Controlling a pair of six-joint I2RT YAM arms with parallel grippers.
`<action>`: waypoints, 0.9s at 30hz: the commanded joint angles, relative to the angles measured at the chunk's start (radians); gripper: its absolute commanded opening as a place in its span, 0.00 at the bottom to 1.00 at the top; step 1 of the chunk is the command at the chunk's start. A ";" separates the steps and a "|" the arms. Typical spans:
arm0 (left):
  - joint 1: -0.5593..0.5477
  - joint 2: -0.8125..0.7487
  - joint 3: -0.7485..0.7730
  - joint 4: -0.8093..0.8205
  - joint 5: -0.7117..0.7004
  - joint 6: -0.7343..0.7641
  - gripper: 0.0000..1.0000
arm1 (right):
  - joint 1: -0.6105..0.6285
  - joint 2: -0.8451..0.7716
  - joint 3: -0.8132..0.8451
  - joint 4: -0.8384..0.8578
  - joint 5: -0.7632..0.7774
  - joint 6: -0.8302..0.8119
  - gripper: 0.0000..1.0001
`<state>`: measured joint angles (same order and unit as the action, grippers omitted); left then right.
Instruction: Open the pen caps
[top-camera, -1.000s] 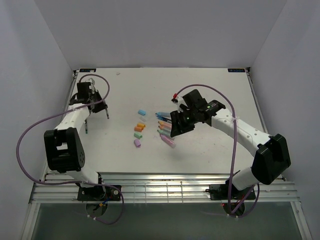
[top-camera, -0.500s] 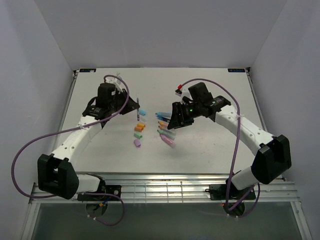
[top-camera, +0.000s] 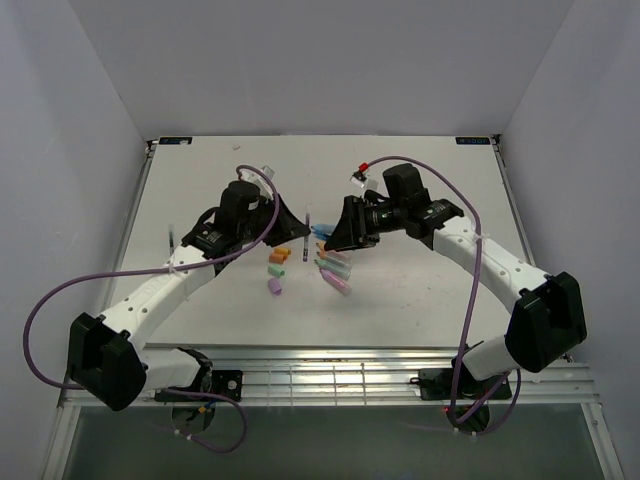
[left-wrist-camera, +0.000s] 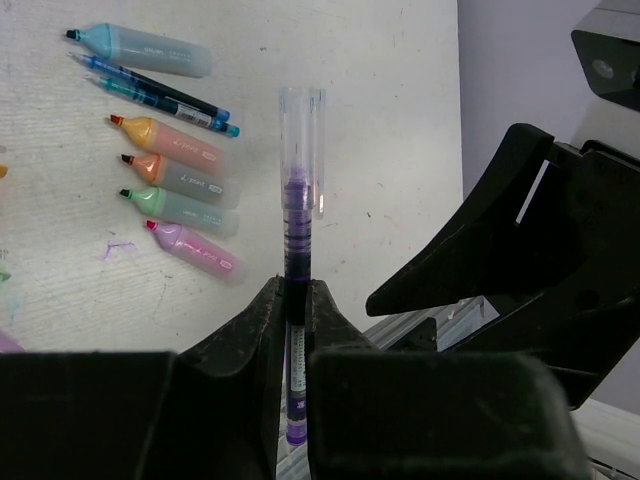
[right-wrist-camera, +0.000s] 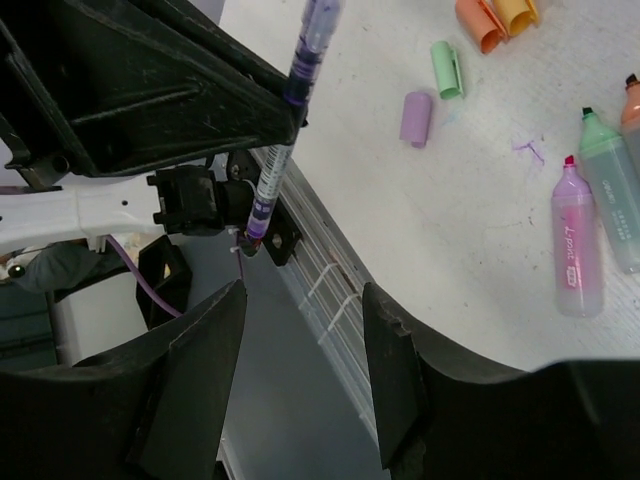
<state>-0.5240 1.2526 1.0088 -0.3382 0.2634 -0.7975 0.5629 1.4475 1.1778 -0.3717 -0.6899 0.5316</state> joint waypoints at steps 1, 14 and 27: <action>-0.030 -0.016 0.030 0.024 -0.018 -0.032 0.00 | -0.004 -0.026 -0.021 0.143 -0.076 0.070 0.56; -0.114 -0.010 0.036 0.054 -0.145 -0.212 0.00 | 0.006 -0.007 -0.098 0.352 -0.085 0.209 0.53; -0.117 -0.007 0.037 0.079 -0.171 -0.267 0.00 | 0.032 0.013 -0.141 0.442 -0.089 0.255 0.40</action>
<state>-0.6373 1.2560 1.0107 -0.2829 0.1146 -1.0473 0.5850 1.4597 1.0496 0.0128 -0.7628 0.7773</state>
